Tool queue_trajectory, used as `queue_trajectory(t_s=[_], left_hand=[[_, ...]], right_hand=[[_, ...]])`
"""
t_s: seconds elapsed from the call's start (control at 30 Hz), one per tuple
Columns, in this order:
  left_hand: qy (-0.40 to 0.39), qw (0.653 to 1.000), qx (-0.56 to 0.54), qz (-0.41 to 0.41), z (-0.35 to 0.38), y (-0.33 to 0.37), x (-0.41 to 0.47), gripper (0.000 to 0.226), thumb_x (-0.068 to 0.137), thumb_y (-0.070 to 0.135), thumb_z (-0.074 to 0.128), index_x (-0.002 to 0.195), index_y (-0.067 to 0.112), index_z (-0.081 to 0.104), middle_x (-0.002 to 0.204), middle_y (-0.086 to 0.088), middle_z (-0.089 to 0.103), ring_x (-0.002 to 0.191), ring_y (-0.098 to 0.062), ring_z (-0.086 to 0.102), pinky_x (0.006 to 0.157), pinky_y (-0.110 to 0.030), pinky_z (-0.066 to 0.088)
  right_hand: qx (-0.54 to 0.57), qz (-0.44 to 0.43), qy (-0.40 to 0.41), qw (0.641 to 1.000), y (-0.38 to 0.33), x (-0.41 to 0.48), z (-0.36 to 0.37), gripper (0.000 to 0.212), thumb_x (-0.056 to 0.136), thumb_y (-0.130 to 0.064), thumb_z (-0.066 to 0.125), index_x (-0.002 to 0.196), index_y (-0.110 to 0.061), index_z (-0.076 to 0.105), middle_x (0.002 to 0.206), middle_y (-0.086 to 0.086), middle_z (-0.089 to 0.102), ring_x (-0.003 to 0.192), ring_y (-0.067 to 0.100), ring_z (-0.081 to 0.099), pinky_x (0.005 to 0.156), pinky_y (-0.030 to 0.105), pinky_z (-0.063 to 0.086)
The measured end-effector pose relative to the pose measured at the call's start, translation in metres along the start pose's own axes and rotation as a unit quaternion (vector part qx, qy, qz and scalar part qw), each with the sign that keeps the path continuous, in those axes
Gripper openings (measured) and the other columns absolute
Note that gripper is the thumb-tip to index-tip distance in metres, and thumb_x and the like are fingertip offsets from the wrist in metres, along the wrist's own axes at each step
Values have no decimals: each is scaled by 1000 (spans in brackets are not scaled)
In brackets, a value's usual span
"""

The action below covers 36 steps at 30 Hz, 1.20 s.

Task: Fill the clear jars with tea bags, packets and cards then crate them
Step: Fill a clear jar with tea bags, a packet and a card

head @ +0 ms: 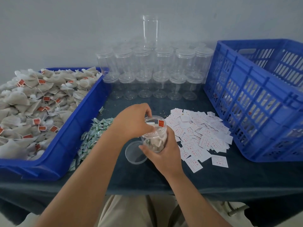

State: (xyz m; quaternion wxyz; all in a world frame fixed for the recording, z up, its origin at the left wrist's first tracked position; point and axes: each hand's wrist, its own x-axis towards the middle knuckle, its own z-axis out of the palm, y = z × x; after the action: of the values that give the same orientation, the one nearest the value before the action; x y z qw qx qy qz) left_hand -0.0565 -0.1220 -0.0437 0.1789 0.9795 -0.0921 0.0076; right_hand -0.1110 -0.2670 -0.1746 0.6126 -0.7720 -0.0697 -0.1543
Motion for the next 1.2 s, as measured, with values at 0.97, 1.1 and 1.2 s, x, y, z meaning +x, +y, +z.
queue_trajectory(t_s=[0.97,1.1,1.2], left_hand=[[108,902,-419,-4,32,-40,-66,41,108,38,49,140,64,47,141,27,58,129,3,56,99,-32,47],[58,940,-330,60,23,-29,-65,45,100,60,56,142,66,43,145,38,49,134,17,44,101,-20,39],[53,972,-219,72,18,-23,-61,75,78,84,63,145,55,44,140,34,49,132,12,44,102,-18,37]], right_hand=[[47,-20,-89,995,-1,-1,-1,95,69,-53,99,149,-41,49,141,-14,66,135,12,62,108,34,54],[22,-24,-103,994,0,-1,-1,95,69,-53,99,149,-42,49,137,-16,68,129,9,65,98,21,55],[-22,-36,-105,994,-2,-1,1,88,70,-55,97,144,-48,50,132,-23,68,121,2,67,89,12,53]])
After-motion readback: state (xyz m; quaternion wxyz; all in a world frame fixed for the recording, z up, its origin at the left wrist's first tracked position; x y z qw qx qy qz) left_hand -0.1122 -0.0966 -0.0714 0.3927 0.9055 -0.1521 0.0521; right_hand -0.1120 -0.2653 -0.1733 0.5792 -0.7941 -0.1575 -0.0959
